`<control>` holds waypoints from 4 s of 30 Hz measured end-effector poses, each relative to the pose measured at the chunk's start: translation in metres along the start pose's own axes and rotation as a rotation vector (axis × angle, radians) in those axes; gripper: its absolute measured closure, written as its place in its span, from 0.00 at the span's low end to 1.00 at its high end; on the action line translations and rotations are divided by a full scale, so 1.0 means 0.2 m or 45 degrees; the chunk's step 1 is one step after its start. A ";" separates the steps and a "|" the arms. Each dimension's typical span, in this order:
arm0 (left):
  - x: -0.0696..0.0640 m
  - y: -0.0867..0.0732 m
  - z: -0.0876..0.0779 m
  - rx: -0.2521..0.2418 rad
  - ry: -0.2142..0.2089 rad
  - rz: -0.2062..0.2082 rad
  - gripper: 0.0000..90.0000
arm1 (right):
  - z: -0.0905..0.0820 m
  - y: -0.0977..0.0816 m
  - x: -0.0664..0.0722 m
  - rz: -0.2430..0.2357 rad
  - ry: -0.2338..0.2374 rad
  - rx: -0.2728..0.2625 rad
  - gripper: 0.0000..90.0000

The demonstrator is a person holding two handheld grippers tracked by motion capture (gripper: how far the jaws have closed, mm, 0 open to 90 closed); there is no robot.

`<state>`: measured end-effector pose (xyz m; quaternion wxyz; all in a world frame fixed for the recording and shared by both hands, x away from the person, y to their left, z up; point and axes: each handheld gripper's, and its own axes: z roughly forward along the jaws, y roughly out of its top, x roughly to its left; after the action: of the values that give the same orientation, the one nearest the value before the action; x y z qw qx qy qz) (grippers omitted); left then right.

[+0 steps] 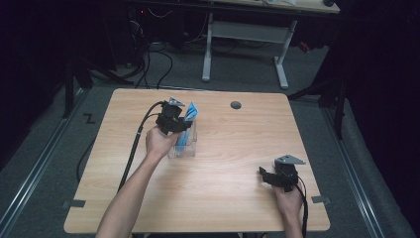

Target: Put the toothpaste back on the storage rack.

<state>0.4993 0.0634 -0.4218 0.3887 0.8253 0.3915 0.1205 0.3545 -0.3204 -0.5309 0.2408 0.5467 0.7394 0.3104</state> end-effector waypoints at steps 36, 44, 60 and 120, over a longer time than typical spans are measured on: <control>-0.01 0.01 -0.09 -0.071 0.039 0.033 0.64 | 0.00 0.00 0.00 0.000 0.000 0.000 0.33; -0.01 0.01 -0.14 -0.100 0.054 0.037 0.62 | 0.00 0.00 0.00 0.000 0.000 0.000 0.33; 0.04 -0.04 -0.23 -0.155 0.080 0.011 0.61 | 0.00 0.00 0.00 0.000 0.000 0.000 0.33; 0.09 -0.22 -0.53 -0.257 0.087 -0.038 0.60 | 0.00 0.00 0.00 0.001 -0.001 0.000 0.33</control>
<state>0.4337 0.1523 -0.3863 0.4580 0.7714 0.4027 0.1817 0.3545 -0.3203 -0.5309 0.2409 0.5471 0.7391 0.3103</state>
